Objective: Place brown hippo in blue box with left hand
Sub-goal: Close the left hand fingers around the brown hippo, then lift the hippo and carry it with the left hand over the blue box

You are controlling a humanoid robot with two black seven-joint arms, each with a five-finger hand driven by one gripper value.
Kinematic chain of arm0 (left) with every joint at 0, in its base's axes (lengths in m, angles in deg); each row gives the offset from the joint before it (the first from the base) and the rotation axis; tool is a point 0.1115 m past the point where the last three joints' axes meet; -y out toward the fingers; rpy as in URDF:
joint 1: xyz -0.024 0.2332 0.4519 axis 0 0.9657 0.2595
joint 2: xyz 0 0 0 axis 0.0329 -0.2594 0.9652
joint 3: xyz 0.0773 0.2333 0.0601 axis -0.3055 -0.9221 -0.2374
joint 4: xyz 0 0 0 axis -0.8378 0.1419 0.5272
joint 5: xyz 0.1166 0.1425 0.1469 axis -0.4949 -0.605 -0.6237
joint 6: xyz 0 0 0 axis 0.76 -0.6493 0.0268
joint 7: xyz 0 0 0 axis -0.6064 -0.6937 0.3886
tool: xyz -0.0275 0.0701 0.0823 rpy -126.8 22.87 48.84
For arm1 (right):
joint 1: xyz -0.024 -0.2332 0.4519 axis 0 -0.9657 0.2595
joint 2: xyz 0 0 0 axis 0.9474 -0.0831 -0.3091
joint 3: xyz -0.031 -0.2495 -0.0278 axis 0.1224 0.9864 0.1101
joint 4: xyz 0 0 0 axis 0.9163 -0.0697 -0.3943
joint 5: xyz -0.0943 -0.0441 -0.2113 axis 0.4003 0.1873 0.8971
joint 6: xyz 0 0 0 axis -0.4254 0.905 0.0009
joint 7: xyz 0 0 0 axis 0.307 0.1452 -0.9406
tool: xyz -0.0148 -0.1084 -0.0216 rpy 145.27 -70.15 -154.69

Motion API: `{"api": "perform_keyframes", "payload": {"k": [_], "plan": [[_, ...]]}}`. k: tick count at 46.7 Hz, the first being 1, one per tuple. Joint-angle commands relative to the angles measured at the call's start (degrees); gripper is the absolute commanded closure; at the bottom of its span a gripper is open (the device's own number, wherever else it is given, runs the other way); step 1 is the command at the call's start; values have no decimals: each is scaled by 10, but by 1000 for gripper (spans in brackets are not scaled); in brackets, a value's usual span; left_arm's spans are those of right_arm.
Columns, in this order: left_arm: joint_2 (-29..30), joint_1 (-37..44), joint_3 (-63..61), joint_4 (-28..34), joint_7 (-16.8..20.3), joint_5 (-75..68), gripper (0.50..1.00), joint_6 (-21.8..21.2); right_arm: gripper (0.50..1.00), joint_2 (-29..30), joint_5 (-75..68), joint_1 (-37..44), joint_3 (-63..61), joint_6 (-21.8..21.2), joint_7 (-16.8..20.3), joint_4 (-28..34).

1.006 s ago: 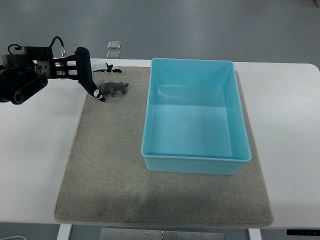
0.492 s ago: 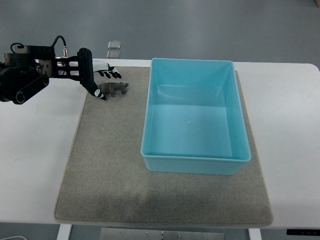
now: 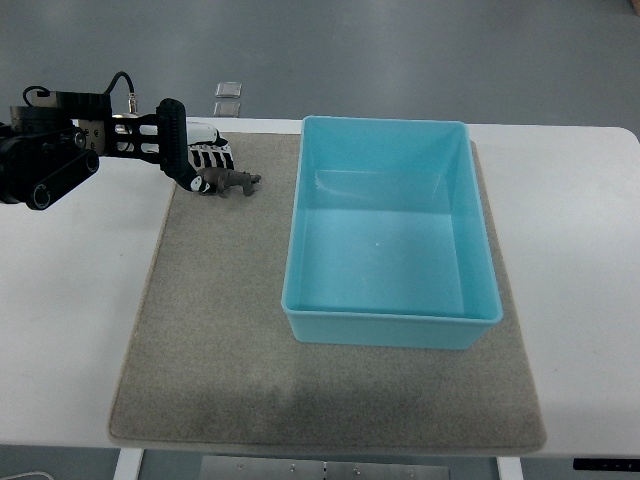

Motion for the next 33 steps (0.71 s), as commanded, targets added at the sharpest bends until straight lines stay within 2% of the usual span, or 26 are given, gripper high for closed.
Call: {"api": "perform_keyframes", "payload": {"k": [1, 18, 33], "plan": [[0, -2, 0, 0, -1, 1, 1000, -1, 564, 0, 0, 0, 0, 0, 0, 0], [-1, -11, 4, 0, -1, 7, 1000, -4, 564, 0, 0, 0, 0, 0, 0, 0], [-1, -49, 16, -21, 0, 17, 1000, -66, 564, 0, 0, 0, 0, 0, 0, 0]]}}
